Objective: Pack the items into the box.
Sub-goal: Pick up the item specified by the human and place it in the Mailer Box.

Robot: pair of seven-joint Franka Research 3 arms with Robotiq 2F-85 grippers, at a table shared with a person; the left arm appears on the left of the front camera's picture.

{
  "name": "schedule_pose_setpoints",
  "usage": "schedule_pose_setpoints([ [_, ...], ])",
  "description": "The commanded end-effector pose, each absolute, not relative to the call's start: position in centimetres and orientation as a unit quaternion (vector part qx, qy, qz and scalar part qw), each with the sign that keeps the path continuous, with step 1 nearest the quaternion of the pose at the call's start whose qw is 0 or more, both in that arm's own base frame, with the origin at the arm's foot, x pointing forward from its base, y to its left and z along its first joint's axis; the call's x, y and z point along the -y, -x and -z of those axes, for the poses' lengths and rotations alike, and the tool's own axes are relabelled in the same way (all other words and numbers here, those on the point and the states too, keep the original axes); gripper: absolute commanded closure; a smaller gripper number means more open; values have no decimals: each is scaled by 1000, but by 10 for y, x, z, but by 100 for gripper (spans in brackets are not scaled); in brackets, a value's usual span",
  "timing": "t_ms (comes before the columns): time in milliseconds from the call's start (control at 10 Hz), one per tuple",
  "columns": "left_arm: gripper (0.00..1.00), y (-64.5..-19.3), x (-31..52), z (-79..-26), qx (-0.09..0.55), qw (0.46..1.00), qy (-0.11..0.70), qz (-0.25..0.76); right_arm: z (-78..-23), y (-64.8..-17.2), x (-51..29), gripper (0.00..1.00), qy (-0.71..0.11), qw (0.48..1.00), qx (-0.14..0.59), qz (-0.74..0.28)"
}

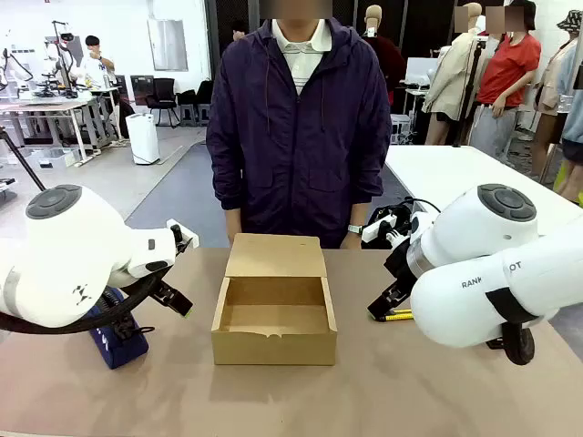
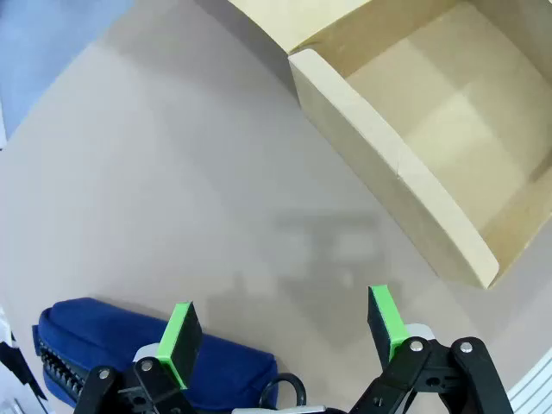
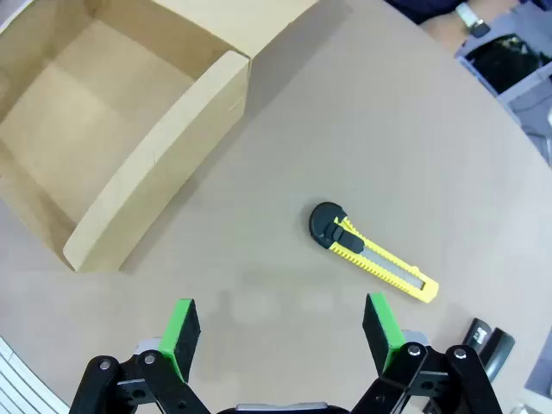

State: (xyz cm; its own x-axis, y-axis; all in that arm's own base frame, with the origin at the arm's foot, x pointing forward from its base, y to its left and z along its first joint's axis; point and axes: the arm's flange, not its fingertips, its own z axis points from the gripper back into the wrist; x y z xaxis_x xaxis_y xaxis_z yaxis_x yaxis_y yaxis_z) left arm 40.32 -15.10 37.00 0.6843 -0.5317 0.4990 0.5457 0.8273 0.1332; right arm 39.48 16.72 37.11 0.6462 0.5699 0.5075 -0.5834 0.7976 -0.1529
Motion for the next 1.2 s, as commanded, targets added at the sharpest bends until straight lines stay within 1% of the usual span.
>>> schedule_pose_setpoints([
  [0,0,-403,151,-370,268,918,13,294,-371,-395,-167,0,-12,907,275,-318],
  [1100,0,-403,151,-370,268,918,13,294,-371,-395,-167,0,-12,907,275,-318],
])
